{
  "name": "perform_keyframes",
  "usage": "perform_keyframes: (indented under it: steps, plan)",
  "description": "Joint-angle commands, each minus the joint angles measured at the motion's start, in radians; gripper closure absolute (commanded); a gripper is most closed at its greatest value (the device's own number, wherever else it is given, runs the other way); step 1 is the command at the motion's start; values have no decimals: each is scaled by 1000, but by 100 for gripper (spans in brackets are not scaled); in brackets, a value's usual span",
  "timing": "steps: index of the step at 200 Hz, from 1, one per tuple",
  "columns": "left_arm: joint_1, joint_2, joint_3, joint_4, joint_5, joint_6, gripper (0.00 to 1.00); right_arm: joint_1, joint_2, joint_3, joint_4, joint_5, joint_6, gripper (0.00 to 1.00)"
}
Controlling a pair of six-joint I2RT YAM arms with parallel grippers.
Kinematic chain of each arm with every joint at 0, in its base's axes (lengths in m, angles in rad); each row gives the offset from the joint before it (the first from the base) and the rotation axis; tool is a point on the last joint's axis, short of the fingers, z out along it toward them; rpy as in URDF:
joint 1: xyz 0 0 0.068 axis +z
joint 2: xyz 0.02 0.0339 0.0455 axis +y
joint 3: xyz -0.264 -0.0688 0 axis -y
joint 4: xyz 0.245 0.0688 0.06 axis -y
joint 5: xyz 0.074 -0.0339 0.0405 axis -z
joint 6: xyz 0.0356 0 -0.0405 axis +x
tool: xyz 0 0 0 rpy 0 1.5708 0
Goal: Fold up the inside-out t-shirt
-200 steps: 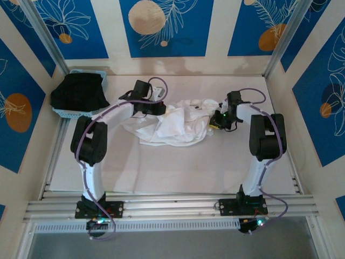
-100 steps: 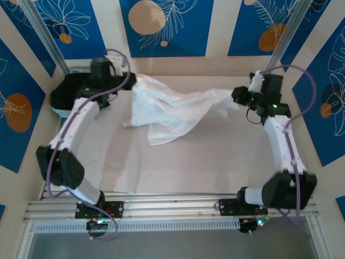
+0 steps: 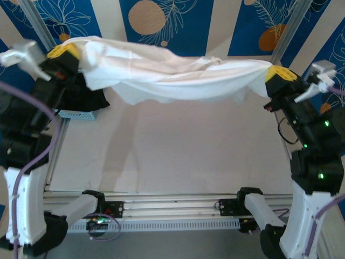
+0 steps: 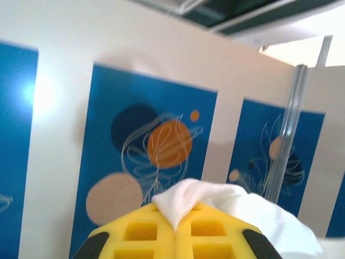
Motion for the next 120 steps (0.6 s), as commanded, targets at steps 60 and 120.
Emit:
perform_keyframes:
  steps: [60,120]
  plan:
    - [-2,210,-324,162,-30,-58,100,15,87,-291,323,18,-23,100]
    - [12,870,-210,146,-157,-97,54,147,879,-130,278,320,-142,65]
